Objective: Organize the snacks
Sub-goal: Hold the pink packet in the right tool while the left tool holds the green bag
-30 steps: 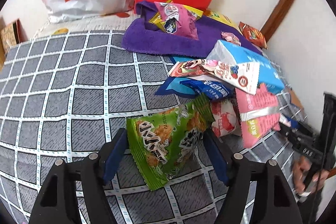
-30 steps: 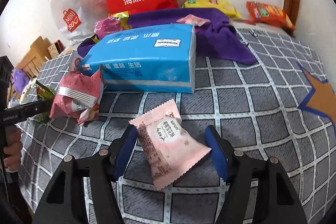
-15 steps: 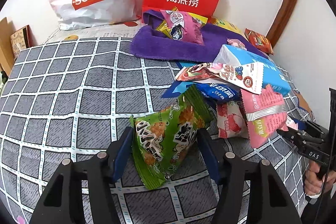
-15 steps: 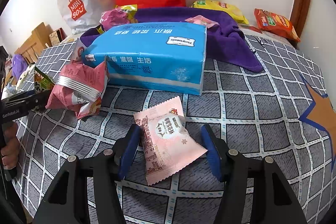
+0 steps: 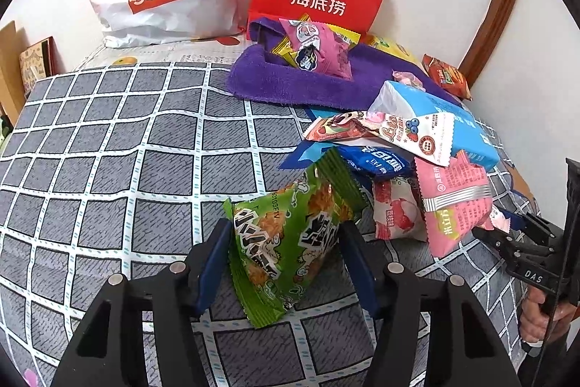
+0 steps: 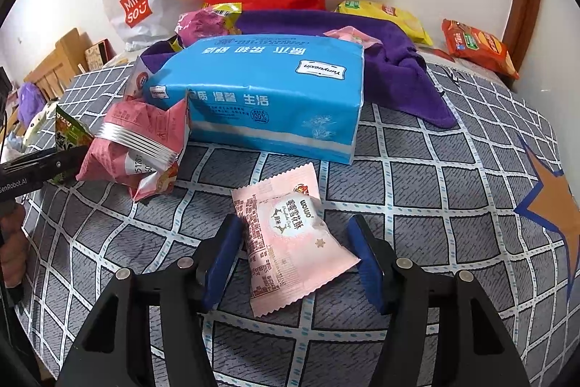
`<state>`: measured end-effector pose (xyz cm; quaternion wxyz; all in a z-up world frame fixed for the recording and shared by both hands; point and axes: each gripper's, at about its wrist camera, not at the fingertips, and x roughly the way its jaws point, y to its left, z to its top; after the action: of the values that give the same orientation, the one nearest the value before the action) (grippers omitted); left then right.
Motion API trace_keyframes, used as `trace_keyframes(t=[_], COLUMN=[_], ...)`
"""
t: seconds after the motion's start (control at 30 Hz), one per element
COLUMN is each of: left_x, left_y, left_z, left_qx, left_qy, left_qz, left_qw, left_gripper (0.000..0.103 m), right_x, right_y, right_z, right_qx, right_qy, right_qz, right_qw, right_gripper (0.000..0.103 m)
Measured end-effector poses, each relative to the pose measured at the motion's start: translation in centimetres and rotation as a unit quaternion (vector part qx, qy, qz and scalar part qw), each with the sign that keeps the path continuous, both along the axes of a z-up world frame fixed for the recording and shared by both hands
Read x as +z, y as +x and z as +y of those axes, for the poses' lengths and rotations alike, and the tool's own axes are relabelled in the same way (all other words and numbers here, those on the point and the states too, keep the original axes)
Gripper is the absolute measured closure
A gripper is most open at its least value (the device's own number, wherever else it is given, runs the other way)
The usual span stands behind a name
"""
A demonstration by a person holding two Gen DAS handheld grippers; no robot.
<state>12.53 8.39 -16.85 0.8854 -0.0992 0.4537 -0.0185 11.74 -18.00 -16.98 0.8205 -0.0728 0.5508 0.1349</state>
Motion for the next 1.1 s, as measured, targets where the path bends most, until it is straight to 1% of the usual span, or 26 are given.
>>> trace_keyframes(t=[0.23, 0.33, 0.37, 0.43, 0.77, 0.97, 1.03, 1.1], left_x=[0.2, -0.2, -0.4, -0.5, -0.5, -0.6, -0.5, -0.4], left_y=[0.2, -0.2, -0.4, -0.6, -0.6, -0.6, -0.8, -0.7], left_z=[0.1, -0.4, -0.7, -1.0, -0.8, -0.4, -0.3, -0.3], left_qx=[0.001, 0.003, 0.003, 0.002, 0.002, 0.005, 0.004, 0.003], left_qy=[-0.005, 0.009, 0.016, 0.020, 0.014, -0.003, 0.000, -0.002], left_qz=[-0.004, -0.009, -0.011, -0.013, -0.016, -0.020, -0.019, -0.015], left_qw=[1.0000, 0.9999, 0.9998, 0.9997, 0.9998, 0.9998, 0.9998, 0.9999], left_gripper=[0.045, 0.045, 0.045, 0.045, 0.045, 0.046, 0.046, 0.046], right_x=[-0.1, -0.4, -0.4, -0.5, -1.0, -0.9, -0.9, -0.8], right_y=[0.0, -0.3, -0.3, -0.2, 0.0, -0.2, -0.1, -0.1], right_z=[0.0, 0.0, -0.1, -0.2, 0.0, 0.0, 0.0, -0.4], right_qx=[0.000, 0.001, 0.001, 0.002, 0.000, -0.001, -0.002, -0.007], right_qy=[-0.001, -0.001, -0.002, -0.002, -0.003, -0.003, -0.003, 0.006], right_qz=[-0.003, -0.010, -0.005, -0.008, -0.014, -0.015, -0.015, -0.015], right_qw=[1.000, 1.000, 1.000, 1.000, 1.000, 1.000, 1.000, 1.000], right_gripper=[0.043, 0.043, 0.043, 0.043, 0.043, 0.044, 0.045, 0.049])
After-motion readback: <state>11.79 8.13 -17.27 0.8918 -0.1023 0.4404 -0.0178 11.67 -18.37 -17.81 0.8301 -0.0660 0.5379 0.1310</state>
